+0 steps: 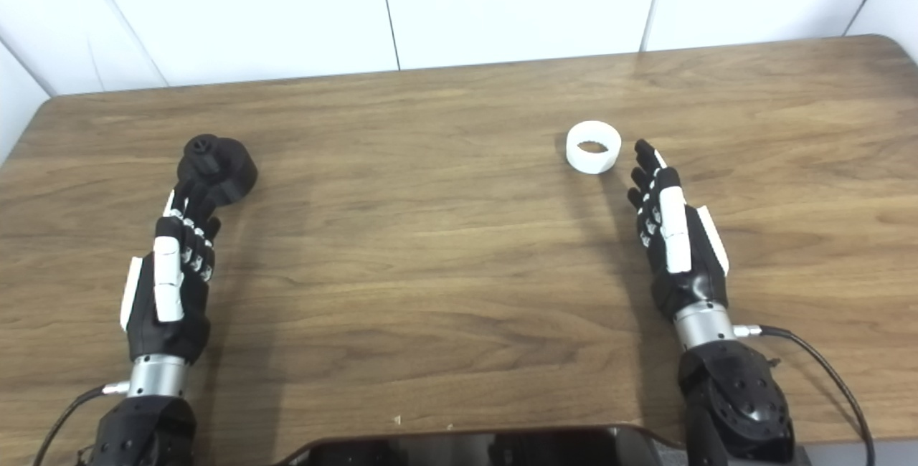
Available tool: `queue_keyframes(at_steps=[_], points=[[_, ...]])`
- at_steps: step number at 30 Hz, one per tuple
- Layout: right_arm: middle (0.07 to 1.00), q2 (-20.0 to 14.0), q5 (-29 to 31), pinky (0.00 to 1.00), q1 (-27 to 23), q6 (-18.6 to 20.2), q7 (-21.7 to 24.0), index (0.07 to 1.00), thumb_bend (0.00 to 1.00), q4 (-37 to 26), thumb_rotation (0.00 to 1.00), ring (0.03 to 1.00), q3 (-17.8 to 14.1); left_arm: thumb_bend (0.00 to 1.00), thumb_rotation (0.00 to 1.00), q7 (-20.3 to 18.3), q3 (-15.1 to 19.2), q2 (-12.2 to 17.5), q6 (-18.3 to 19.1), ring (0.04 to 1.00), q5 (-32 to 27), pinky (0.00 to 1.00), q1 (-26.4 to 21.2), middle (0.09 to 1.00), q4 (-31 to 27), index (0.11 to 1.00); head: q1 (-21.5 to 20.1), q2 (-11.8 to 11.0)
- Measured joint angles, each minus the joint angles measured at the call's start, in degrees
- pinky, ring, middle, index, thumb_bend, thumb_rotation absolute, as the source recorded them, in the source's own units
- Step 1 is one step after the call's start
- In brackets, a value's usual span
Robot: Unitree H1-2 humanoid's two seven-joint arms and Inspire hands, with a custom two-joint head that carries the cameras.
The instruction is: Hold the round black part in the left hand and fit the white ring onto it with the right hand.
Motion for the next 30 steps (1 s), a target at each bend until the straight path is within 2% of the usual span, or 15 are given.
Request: queue_keyframes(at_steps=[5,12,15,17,18,19,21,24,30], points=[[1.000,-0.21,0.21,1.00,-0.16,-0.51,0.53,0.955,0.53,0.11,1.00,1.000,-0.01,0.63,0.92,-0.08,0.04,0.06,-0.05,1.000,-0.16,1.00,0.00,1.000,0.28,0.983,-0.18,-0.18],[1.000,-0.45,0.23,1.00,-0.15,-0.70,0.85,0.957,0.54,0.27,1.00,1.000,-0.31,0.66,0.89,-0.11,0.39,0.26,-0.05,1.000,-0.15,1.00,0.04,1.000,0.28,0.976,0.17,-0.97],[1.000,-1.02,0.35,1.00,-0.14,-1.17,1.14,0.956,0.54,0.50,1.00,1.000,-0.49,0.62,0.87,-0.36,0.43,0.40,-0.07,1.000,-0.08,1.00,0.05,1.000,0.36,0.980,0.53,-1.14],[1.000,-1.64,0.42,1.00,-0.11,-1.23,1.24,0.952,0.55,0.67,1.00,1.000,-0.52,0.62,0.81,-0.31,0.30,0.50,-0.07,1.000,0.94,1.00,0.07,1.000,0.41,0.981,1.22,-1.41],[1.000,-1.83,0.42,1.00,-0.08,-1.23,1.24,0.952,0.55,0.72,1.00,1.000,-0.59,0.63,0.73,-0.22,0.21,0.57,-0.06,1.000,2.63,1.00,0.09,0.996,0.41,0.971,1.23,-1.41],[1.000,-1.91,0.42,1.00,-0.06,-1.25,1.24,0.952,0.55,0.77,1.00,1.000,-0.68,0.67,0.60,0.18,0.13,0.68,0.00,0.992,5.10,0.98,0.10,0.982,0.41,0.954,2.27,-1.58],[1.000,-2.15,0.47,1.00,-0.07,-1.29,1.24,0.948,0.55,0.83,1.00,1.000,-0.79,0.72,0.52,1.19,0.09,0.98,0.76,0.983,9.95,0.96,0.16,0.975,0.12,0.947,3.07,-1.93],[0.997,-2.33,0.49,1.00,-0.06,-1.29,1.24,0.942,0.56,0.94,1.00,1.000,-0.82,0.79,0.44,1.71,0.47,1.95,3.36,0.997,15.66,0.97,0.13,0.992,-1.85,0.945,4.04,-2.20],[0.985,-2.46,0.50,1.00,0.30,-1.36,1.18,0.940,0.54,1.90,1.00,1.000,-0.87,0.84,0.39,1.02,2.69,9.33,10.16,1.000,18.94,0.99,0.03,1.000,-6.83,0.961,4.92,-2.81]])
